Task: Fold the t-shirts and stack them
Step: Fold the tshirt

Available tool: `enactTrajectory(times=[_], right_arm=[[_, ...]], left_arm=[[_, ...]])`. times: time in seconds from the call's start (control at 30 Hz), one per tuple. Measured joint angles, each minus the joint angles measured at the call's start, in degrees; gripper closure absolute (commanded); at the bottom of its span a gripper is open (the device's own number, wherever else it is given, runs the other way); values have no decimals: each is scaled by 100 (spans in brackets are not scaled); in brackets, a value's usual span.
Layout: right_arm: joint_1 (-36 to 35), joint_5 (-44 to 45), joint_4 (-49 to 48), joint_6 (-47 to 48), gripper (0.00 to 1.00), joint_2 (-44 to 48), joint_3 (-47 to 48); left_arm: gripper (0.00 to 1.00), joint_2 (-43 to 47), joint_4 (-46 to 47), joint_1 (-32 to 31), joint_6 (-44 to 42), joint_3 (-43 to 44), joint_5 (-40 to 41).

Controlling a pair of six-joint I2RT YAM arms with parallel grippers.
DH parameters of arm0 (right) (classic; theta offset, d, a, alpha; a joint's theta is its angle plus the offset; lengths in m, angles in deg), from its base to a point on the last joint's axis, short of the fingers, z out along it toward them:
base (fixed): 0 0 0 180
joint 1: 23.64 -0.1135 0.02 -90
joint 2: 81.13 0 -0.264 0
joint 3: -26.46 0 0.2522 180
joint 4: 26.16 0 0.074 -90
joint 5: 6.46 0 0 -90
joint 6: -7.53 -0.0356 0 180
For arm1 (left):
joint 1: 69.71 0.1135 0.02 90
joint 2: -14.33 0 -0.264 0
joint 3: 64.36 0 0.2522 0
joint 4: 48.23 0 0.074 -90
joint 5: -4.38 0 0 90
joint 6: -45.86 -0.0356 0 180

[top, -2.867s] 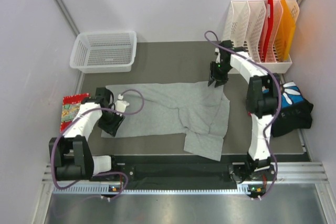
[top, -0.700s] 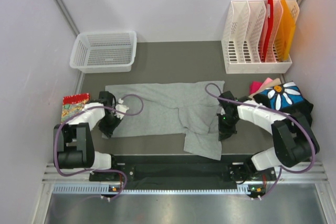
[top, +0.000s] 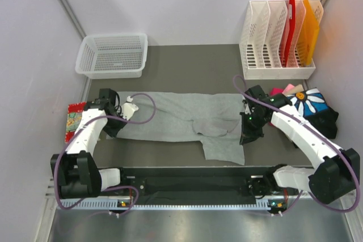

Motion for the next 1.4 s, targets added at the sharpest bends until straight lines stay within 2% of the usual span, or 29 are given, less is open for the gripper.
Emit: enactTrajectory(times=[0.27,0.43,0.63,0.93,1.27,1.37,1.4], right_arm=[[-26,-352,535,0,100,39,188],[-26,-492,651,2,100,9,225],[-9,-391,553,48,100,-610,739],[417,24,68,186,100,-1475,1598],[693,131,-378,195,100,-2240,1921],[754,173,-501,197,100,-2404,1998],[789,179,-531,199,100,-2446,2028]], left_arm=[[98,4,-931,0,-435,474,-197],[98,-256,-1093,0,-525,758,-280],[98,-1152,-962,0,-575,1473,-275],[98,-2306,-317,0,-708,2221,-170],[98,-3456,63,-2,-905,3377,-76],[89,-3797,173,-13,-944,3716,7],[78,-3912,219,-28,-968,3816,31]])
